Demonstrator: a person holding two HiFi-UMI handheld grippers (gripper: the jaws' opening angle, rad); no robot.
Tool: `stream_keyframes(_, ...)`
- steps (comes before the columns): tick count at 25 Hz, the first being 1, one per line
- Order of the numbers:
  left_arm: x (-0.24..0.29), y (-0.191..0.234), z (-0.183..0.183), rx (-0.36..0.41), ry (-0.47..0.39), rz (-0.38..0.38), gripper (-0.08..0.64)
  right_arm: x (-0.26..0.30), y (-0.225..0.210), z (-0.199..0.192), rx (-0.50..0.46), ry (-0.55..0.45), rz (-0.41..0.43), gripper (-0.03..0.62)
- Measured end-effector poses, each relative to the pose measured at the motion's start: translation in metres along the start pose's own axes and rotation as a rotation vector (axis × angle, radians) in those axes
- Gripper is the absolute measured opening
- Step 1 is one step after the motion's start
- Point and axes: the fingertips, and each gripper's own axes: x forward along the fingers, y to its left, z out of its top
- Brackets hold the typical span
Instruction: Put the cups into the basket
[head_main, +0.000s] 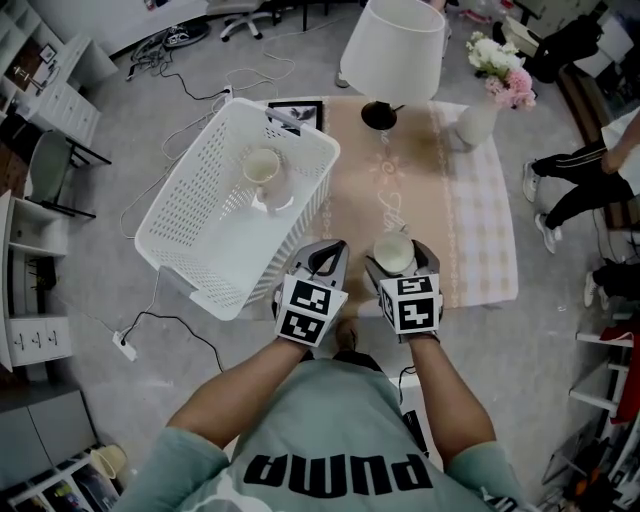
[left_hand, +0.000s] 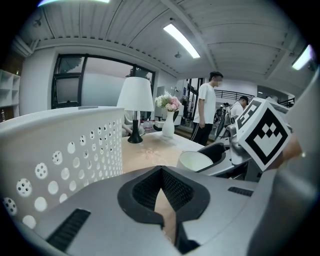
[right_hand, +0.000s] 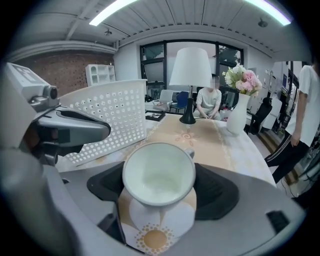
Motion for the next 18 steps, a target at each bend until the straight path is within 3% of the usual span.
stream_keyframes(11, -0.039, -0.018, 0.051, 0.009, -0.087, -0.017, 0.003, -0.076, 0.005, 0.06, -0.018, -0.15, 0.02, 0.394)
stream_keyframes(18, -0.081, -0.013, 0.095, -0.022, -0.165, -0.001, 0.003, -0.118, 0.031, 0.112, -0.076, -0.225, 0.081, 0.394)
